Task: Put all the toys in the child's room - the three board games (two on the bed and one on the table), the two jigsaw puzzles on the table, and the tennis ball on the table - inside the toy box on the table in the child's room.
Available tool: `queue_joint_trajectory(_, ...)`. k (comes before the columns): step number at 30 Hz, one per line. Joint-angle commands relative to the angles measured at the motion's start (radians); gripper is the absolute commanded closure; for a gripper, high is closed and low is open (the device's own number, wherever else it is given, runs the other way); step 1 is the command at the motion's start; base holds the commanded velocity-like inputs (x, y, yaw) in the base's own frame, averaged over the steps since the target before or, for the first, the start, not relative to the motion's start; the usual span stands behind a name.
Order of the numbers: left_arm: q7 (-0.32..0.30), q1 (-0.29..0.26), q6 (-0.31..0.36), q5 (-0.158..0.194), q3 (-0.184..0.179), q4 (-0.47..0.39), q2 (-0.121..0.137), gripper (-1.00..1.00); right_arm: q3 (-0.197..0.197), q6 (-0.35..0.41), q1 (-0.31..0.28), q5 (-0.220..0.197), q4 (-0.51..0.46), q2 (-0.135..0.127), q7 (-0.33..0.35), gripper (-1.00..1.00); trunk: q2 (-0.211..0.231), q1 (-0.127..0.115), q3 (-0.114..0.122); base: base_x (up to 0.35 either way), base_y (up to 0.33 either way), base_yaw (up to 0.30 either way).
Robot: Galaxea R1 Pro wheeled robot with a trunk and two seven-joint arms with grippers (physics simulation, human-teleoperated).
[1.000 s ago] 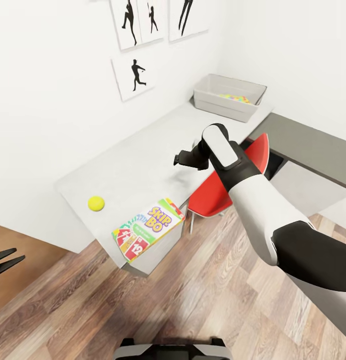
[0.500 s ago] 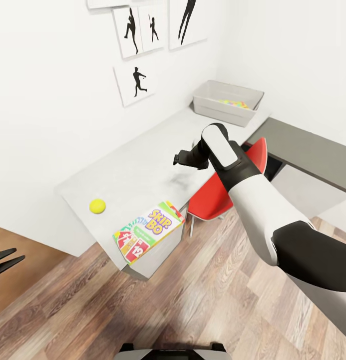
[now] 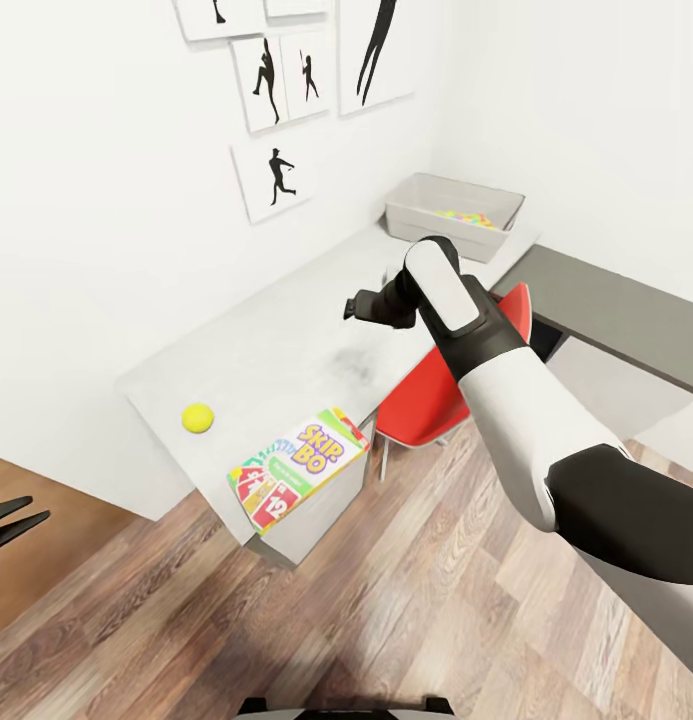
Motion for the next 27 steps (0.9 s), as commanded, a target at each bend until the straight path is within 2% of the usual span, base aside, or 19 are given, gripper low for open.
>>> queue_joint_trajectory(1, -0.004, 0.000, 0.011, -0.001, 0.000, 0.000, 0.000, -1.00, 0.002, 0.001, -0.001, -0.009, -0.001, 0.000, -0.010, -1.00, -0.002, 0.001, 0.000, 0.000, 0.000, 0.000)
queue_joint_trajectory(7, -0.004, -0.001, 0.011, 0.000, 0.000, 0.000, 0.001, -1.00, 0.003, 0.001, -0.001, -0.009, -0.008, 0.000, -0.010, -1.00, -0.002, 0.001, 0.010, 0.000, 0.000, 0.000)
queue_joint_trajectory(18, -0.004, 0.000, 0.008, 0.000, -0.001, -0.001, -0.001, -1.00, 0.004, 0.001, 0.000, -0.018, -0.166, 0.000, -0.012, -1.00, -0.002, 0.001, 0.029, 0.000, 0.000, 0.000)
queue_joint_trajectory(27, -0.004, 0.000, 0.004, 0.000, -0.003, -0.002, -0.003, -1.00, 0.005, -0.002, 0.001, -0.017, -0.182, 0.000, -0.010, -1.00, -0.002, 0.001, 0.044, 0.000, 0.000, 0.000)
